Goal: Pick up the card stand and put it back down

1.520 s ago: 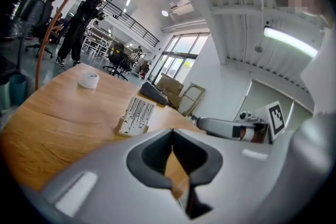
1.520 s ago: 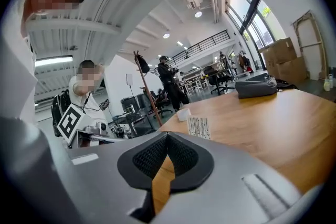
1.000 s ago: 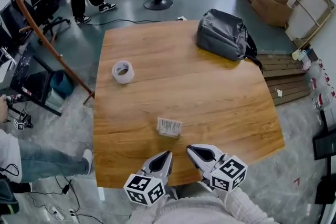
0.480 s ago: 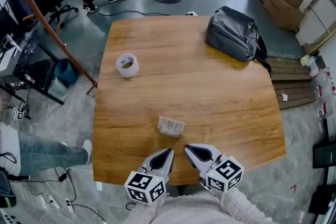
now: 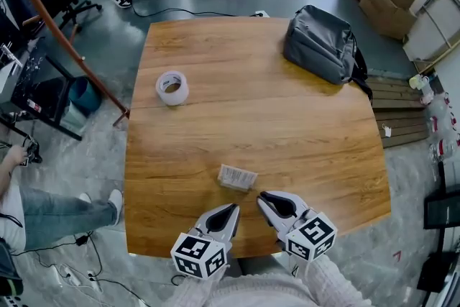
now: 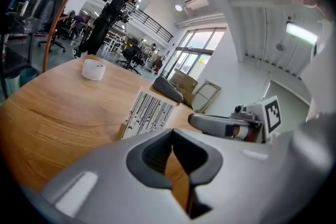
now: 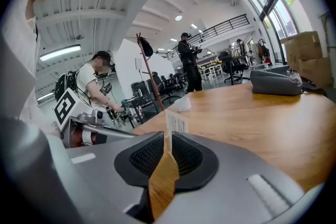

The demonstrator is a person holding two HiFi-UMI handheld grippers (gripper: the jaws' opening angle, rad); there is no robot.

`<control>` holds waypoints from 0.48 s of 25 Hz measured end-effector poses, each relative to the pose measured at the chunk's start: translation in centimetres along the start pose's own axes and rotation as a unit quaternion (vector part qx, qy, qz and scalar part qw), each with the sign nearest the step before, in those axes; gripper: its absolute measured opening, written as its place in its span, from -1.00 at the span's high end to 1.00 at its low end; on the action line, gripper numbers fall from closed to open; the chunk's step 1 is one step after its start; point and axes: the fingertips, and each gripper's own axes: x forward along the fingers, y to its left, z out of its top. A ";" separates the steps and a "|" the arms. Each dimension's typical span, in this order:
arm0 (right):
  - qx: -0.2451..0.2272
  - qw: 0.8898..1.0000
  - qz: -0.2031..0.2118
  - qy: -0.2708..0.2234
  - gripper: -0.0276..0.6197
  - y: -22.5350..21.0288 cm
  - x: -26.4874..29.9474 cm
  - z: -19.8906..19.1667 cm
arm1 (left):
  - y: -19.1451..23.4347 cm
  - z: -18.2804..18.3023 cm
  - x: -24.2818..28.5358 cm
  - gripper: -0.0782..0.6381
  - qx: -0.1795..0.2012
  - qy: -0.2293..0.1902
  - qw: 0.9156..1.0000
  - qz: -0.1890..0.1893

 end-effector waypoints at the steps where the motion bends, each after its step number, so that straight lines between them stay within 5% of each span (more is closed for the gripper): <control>1: -0.005 1.000 -0.001 0.002 0.75 -0.3 0.3 -0.1 | 0.2 -0.2 0.1 0.76 -0.001 0.002 1.000 0.000; 12: -0.063 0.997 0.022 0.048 0.43 -2.7 3.9 -2.7 | 2.6 -1.4 1.7 0.76 -0.028 0.001 1.000 0.000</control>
